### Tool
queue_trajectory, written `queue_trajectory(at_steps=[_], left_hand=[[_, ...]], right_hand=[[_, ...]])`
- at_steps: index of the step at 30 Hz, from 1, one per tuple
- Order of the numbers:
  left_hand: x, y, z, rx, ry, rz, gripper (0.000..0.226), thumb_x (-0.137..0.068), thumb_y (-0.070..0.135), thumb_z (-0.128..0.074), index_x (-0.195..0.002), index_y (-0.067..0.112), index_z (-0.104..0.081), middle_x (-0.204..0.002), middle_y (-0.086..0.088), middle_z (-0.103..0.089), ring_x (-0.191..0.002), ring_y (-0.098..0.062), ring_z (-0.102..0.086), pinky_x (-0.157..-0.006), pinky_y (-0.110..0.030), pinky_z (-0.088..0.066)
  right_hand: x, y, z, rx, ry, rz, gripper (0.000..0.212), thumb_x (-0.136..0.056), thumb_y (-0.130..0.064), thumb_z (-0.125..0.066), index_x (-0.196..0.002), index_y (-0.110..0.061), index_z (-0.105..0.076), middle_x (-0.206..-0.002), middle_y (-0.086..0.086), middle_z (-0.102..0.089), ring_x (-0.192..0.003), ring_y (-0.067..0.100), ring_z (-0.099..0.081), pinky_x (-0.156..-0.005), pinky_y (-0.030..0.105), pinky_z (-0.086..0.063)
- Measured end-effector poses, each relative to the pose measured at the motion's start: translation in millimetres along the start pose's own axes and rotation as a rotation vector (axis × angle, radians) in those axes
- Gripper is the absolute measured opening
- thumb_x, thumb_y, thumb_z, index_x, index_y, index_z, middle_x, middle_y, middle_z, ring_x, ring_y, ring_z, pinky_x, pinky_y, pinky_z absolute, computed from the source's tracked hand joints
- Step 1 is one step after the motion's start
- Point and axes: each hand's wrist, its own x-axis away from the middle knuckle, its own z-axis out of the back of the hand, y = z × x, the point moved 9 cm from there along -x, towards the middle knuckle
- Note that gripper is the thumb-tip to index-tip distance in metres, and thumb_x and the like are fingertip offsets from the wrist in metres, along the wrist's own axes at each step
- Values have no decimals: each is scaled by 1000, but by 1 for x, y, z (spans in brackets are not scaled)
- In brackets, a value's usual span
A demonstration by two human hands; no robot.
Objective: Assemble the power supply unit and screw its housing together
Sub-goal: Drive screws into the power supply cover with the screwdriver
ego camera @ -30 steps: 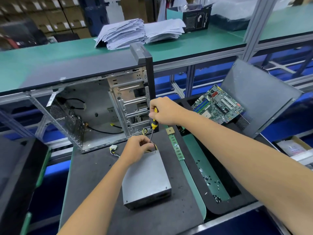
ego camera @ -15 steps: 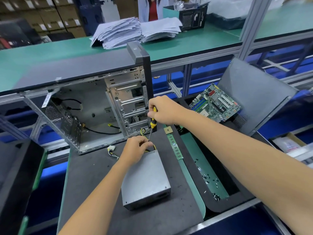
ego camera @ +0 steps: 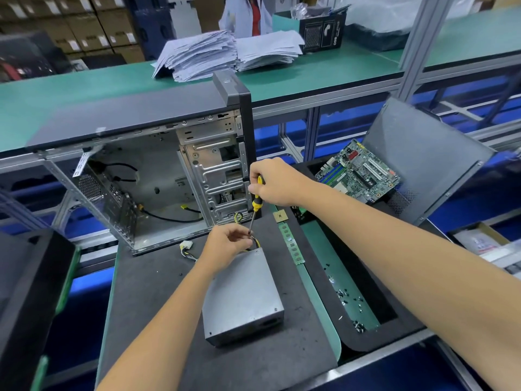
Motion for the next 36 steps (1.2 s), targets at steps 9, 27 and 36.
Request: queue_trajectory(at_steps=[9,27,36], left_hand=[[-2,-1,-6,-41,3,-48,23,-82,-3,-69,-82,20,-70,-75,0,-71,-67,-5,-65,-70,-21,-54],[0,-8,-21,-203,31,-108,29,-82,-2,-67,-89,25,-67,-78,8,-71,-78,-10,-67,-80,-28,-53],[-1,-13,-17,-201,37,-110,26,-78,-2,-72,-86,22,-70,-81,6,-73,-80,-5,-68,-81,-20,-51]], right_hand=[[6,4,-8,19,-27,-4,11,-92,-17,-59,-82,-13,-55,-74,-8,-52,-58,4,-49,-50,17,-31],[4,-5,-31,189,-111,37,17,-91,-26,-63,-85,-12,-54,-73,-3,-49,-62,10,-46,-49,24,-29],[1,-4,-44,194,-123,43,19,-91,-26,-63,-90,-8,-59,-74,-1,-54,-62,12,-49,-50,24,-32]])
